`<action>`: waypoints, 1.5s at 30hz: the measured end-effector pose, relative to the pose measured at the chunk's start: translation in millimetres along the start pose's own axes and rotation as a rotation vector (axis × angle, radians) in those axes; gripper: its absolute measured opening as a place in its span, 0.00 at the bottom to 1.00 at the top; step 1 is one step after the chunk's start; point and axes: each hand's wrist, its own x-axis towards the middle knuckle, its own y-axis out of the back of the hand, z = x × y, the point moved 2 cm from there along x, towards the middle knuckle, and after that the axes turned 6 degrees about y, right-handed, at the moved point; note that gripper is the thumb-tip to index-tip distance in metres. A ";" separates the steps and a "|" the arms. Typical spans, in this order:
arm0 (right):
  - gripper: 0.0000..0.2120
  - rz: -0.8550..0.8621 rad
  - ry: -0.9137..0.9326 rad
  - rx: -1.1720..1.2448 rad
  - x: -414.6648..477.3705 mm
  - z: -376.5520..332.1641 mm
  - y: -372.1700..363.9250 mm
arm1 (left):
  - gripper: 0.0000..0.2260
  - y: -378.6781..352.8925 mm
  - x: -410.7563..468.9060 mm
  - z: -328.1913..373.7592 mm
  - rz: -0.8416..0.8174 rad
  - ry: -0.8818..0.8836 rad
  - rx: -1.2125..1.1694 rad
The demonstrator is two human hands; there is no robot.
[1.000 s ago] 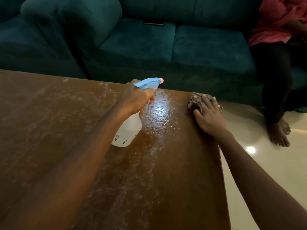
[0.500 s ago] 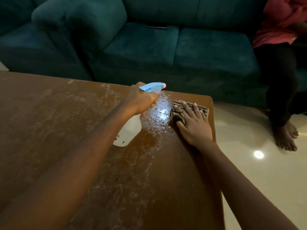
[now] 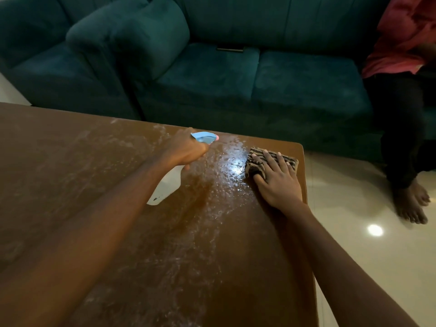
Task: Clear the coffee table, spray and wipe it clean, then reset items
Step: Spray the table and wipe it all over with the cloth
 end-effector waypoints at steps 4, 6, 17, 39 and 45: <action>0.27 -0.002 -0.016 -0.005 0.9 -1.9 1.8 | 0.20 10.0 9.4 -5.1 -0.034 -0.004 0.036; 0.27 -0.012 -0.032 0.000 1.3 -2.4 2.4 | 0.19 17.8 11.9 -11.7 -0.043 -0.013 0.005; 0.28 -0.041 -0.105 0.068 96.8 -62.4 3.5 | 0.08 55.9 8.8 -57.9 -0.025 0.004 -0.282; 0.27 -0.041 0.013 0.012 120.3 -120.0 -5.9 | 0.07 71.0 2.9 -66.8 0.019 -0.034 -0.410; 0.26 -0.049 0.211 0.017 64.4 -111.0 -9.1 | 0.06 64.0 5.5 -64.9 -0.011 -0.055 -0.314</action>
